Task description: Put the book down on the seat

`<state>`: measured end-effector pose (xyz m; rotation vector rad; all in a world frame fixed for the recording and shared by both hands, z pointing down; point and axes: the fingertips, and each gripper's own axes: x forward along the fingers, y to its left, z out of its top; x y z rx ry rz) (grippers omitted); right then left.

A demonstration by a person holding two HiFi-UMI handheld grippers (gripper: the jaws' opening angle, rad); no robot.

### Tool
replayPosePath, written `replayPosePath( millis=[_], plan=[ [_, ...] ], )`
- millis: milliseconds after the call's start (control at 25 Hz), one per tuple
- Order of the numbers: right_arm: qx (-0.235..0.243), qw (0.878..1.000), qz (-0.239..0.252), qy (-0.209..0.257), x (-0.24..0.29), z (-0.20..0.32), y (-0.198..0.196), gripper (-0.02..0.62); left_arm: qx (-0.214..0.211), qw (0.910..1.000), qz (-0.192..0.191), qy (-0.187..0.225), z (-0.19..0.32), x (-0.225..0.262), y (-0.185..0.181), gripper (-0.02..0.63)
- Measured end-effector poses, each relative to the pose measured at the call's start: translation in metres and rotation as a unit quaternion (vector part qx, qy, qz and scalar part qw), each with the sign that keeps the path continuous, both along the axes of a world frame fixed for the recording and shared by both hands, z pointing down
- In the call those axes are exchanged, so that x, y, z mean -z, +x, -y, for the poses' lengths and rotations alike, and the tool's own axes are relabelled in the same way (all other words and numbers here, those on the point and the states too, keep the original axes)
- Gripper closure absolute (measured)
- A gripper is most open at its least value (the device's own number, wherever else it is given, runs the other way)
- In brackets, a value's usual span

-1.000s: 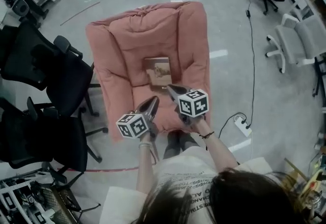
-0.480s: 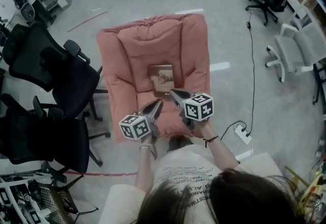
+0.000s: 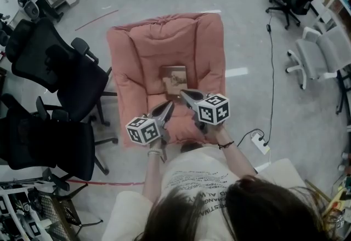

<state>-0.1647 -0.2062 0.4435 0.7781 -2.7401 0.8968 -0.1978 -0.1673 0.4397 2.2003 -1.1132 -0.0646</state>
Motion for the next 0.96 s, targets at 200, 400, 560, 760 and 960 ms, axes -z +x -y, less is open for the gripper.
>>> replayPosePath(
  millis=[200, 400, 560, 760, 960],
  plan=[
    [0.01, 1.0, -0.001, 0.009, 0.0002, -0.0042, -0.0029, 0.594, 0.001, 1.0, 0.003, 0.003, -0.0009, 0.0004, -0.0004, 0.618],
    [0.012, 1.0, 0.001, 0.008, -0.0006, -0.0041, -0.0004, 0.592, 0.004, 1.0, 0.002, 0.002, -0.0023, -0.0024, -0.0001, 0.617],
    [0.017, 1.0, 0.005, 0.006, -0.0001, -0.006, -0.0031, 0.594, 0.006, 1.0, 0.002, 0.002, -0.0032, -0.0041, -0.0013, 0.617],
    [0.023, 1.0, 0.012, 0.003, 0.0018, -0.0073, -0.0025, 0.594, 0.008, 1.0, 0.002, 0.003, -0.0029, -0.0038, -0.0013, 0.618],
    [0.024, 1.0, 0.015, 0.001, 0.0026, -0.0084, -0.0009, 0.594, 0.005, 1.0, 0.004, 0.003, -0.004, -0.0034, 0.0012, 0.618]
  ],
)
